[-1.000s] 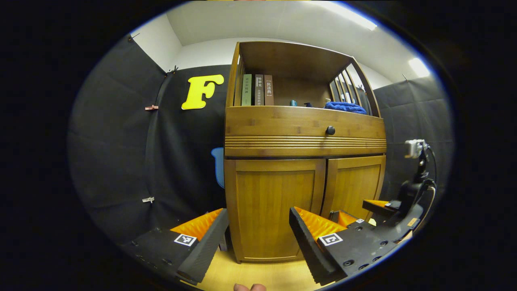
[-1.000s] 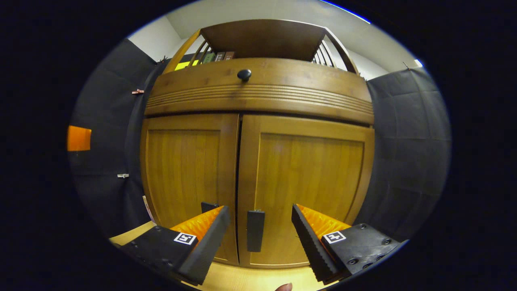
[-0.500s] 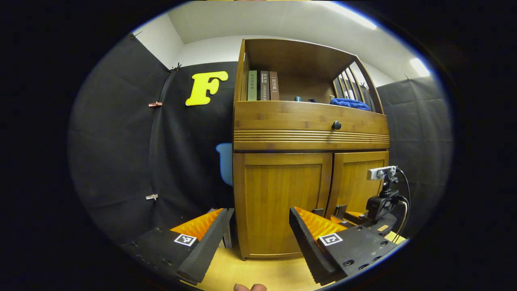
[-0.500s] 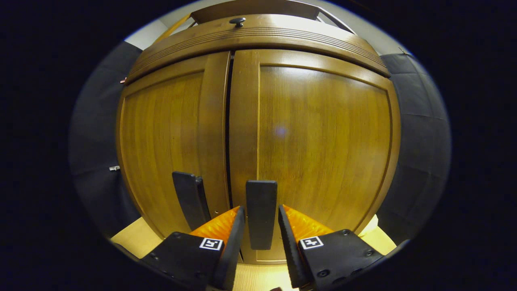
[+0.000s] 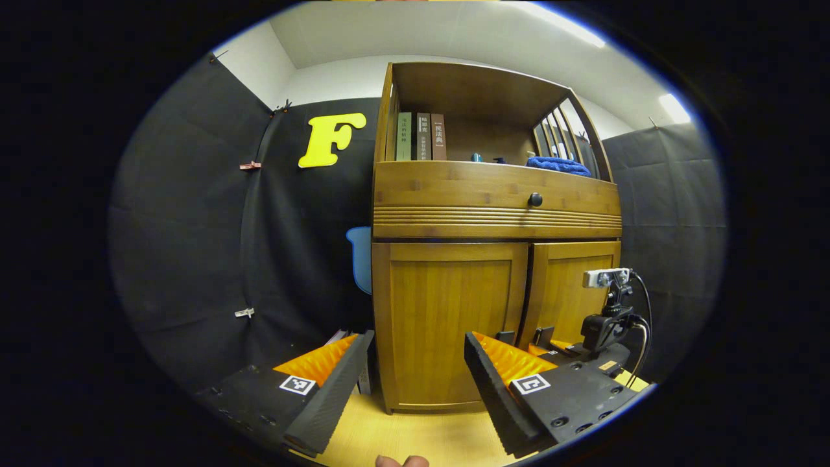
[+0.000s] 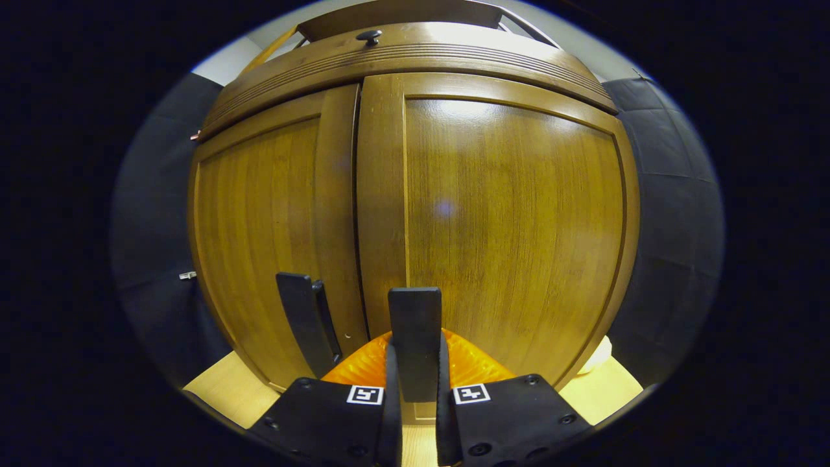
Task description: Open the right door of the double-door shoe cabinet with the right hand, and open the left door with the left hand.
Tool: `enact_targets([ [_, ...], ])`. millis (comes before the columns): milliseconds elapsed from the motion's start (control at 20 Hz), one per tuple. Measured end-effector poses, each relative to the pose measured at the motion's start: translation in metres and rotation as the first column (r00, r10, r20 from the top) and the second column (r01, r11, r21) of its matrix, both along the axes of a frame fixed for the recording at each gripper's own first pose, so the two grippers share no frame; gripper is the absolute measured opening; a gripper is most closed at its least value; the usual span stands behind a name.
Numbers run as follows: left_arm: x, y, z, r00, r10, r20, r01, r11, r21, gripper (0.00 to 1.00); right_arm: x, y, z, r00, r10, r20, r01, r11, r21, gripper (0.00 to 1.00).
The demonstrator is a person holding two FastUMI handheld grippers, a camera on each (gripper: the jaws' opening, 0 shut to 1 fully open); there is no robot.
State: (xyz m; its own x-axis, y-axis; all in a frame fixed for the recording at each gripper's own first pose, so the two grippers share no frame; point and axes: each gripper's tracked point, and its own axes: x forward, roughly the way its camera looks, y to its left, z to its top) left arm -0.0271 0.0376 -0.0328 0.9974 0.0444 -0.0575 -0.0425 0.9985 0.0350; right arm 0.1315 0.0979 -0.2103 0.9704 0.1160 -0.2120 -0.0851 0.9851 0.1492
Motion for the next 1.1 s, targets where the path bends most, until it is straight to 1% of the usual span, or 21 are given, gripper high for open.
enact_targets([
  [150, -0.007, -0.009, -0.002, 1.000, 0.003, -0.003, -0.003, 1.000, -0.011, 0.96, -0.027, -0.005, 0.000, 0.998, 0.060, 0.009, -0.060, 0.998, 0.013, 0.24],
  [200, -0.010, -0.011, -0.001, 1.000, 0.003, -0.002, -0.003, 1.000, -0.013, 0.94, -0.037, -0.008, 0.001, 0.996, 0.089, 0.013, -0.089, 0.996, 0.017, 0.24],
  [300, -0.014, -0.017, 0.000, 1.000, 0.001, 0.002, -0.001, 1.000, -0.014, 0.94, -0.058, -0.016, 0.002, 0.990, 0.138, 0.020, -0.138, 0.990, 0.024, 0.24],
  [400, -0.016, -0.024, 0.001, 1.000, -0.003, 0.007, 0.003, 1.000, -0.014, 0.96, -0.082, -0.029, 0.004, 0.987, 0.157, 0.025, -0.158, 0.987, 0.035, 0.24],
  [600, -0.016, -0.041, 0.001, 1.000, -0.014, 0.011, 0.014, 1.000, -0.012, 0.95, -0.122, -0.060, 0.007, 0.988, 0.150, 0.025, -0.150, 0.988, 0.026, 0.24],
  [750, -0.015, -0.055, 0.002, 1.000, -0.008, 0.014, 0.008, 1.000, -0.013, 0.96, -0.145, -0.085, 0.009, 0.991, 0.131, 0.014, -0.131, 0.991, -0.011, 0.24],
  [1100, -0.008, -0.093, -0.003, 1.000, -0.012, 0.011, 0.012, 1.000, 0.011, 0.94, -0.180, -0.146, 0.010, 0.999, 0.054, -0.008, -0.054, 0.998, -0.044, 0.23],
])
